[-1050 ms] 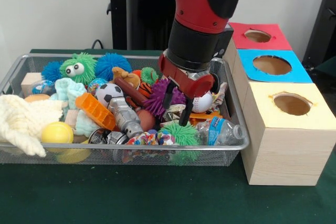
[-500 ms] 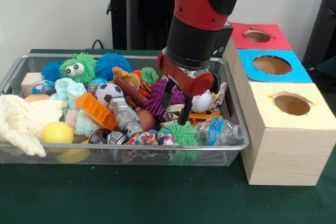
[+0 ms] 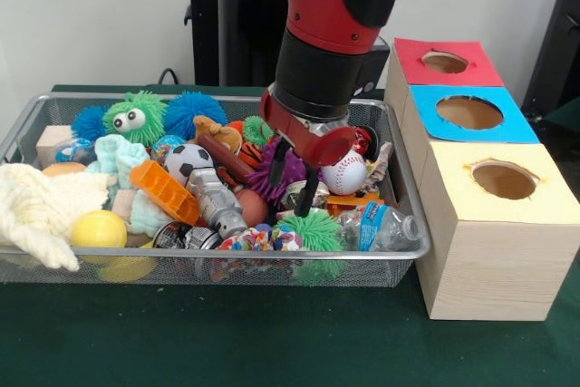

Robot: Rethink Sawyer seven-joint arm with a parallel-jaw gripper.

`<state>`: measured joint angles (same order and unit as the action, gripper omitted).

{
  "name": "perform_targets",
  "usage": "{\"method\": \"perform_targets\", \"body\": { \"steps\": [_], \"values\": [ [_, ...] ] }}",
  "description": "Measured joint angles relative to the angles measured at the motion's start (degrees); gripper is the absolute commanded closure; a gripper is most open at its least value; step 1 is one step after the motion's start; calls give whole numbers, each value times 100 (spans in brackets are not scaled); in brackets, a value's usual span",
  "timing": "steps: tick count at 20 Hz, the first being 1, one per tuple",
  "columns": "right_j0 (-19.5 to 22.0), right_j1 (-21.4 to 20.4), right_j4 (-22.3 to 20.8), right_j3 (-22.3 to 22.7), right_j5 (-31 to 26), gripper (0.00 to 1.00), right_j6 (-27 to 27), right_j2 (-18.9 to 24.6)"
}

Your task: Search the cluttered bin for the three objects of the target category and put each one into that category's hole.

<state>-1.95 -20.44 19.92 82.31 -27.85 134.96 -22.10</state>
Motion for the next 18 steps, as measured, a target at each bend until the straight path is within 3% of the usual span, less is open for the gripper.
{"method": "perform_targets", "body": {
  "steps": [18],
  "values": [
    [114, 235, 0, -198, 0, 0, 0, 1]
  ]
}}
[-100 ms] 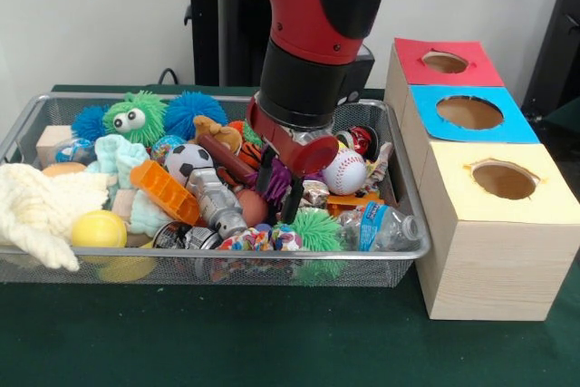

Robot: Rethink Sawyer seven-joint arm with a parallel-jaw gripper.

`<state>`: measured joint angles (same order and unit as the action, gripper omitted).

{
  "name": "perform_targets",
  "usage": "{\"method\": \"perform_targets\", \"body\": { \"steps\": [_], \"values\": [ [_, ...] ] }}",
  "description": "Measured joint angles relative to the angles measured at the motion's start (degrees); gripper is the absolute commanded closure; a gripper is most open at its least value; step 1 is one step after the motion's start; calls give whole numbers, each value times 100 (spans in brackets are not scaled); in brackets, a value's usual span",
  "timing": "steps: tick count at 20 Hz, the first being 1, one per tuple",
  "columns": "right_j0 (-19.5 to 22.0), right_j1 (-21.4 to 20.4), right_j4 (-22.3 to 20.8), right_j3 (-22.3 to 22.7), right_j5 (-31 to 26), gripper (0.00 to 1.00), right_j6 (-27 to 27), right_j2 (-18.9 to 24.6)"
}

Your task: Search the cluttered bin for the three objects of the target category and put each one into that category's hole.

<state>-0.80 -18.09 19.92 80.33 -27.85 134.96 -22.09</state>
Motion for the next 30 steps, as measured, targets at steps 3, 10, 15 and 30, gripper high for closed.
{"method": "perform_targets", "body": {
  "steps": [3, 10, 15, 30],
  "values": [
    [15, 158, 10, -135, 1, 0, 0, 2],
    [79, 368, 48, -246, 1, 0, 0, 37],
    [153, 425, 189, -268, 0, 0, 0, 95],
    [-25, 277, 353, -198, -97, 0, 0, 88]
  ]
}}
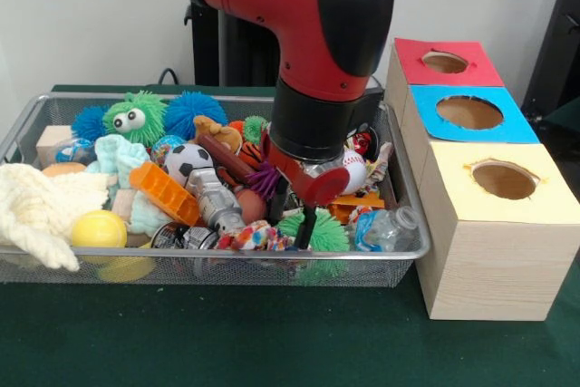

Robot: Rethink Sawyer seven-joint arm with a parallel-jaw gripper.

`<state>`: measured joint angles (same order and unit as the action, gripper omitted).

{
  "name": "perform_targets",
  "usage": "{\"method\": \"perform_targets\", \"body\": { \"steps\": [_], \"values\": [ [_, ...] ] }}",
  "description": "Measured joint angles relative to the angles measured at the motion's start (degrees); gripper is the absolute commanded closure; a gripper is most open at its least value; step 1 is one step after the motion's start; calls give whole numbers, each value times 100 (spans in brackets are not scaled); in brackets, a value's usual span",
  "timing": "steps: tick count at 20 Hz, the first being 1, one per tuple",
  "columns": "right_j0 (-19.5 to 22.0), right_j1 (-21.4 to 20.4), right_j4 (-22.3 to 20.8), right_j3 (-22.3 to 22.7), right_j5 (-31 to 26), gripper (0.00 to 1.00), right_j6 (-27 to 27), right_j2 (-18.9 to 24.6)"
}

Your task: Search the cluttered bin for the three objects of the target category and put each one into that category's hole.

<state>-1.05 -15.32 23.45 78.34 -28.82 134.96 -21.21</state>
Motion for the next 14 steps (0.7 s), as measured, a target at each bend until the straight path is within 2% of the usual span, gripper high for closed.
{"method": "perform_targets", "body": {
  "steps": [14],
  "values": [
    [-49, -36, 80, 0, -224, 0, 0, -2]
  ]
}}
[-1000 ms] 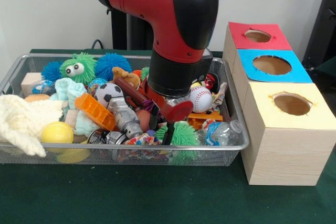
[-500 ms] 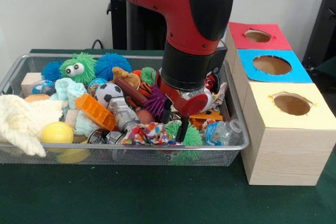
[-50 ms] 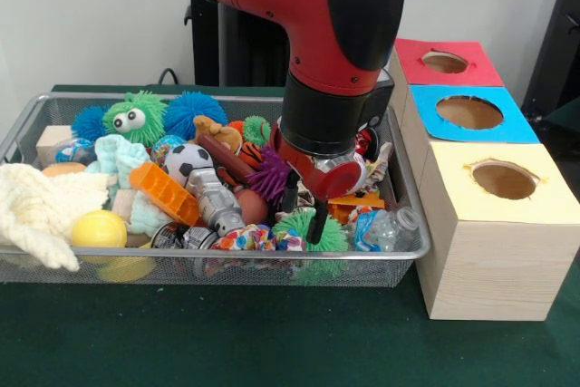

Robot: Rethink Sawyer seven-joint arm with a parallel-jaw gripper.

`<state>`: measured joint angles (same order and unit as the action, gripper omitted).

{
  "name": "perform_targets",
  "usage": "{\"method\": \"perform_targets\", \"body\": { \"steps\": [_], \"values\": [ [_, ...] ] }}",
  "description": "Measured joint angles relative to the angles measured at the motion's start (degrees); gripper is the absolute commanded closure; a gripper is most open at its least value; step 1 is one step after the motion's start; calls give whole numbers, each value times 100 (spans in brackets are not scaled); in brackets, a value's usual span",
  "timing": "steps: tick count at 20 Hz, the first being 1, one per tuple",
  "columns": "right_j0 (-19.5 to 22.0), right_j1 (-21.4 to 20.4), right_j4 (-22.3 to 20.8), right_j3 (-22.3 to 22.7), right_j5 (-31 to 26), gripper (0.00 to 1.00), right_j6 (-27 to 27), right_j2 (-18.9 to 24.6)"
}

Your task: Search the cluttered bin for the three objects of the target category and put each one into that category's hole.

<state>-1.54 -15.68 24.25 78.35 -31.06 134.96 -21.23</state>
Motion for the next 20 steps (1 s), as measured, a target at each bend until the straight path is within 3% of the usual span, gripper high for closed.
{"method": "perform_targets", "body": {
  "steps": [12, 20],
  "values": [
    [24, 19, -6, -5, -19, 0, 0, 0],
    [210, 22, -14, -225, -374, 0, 0, -13]
  ]
}}
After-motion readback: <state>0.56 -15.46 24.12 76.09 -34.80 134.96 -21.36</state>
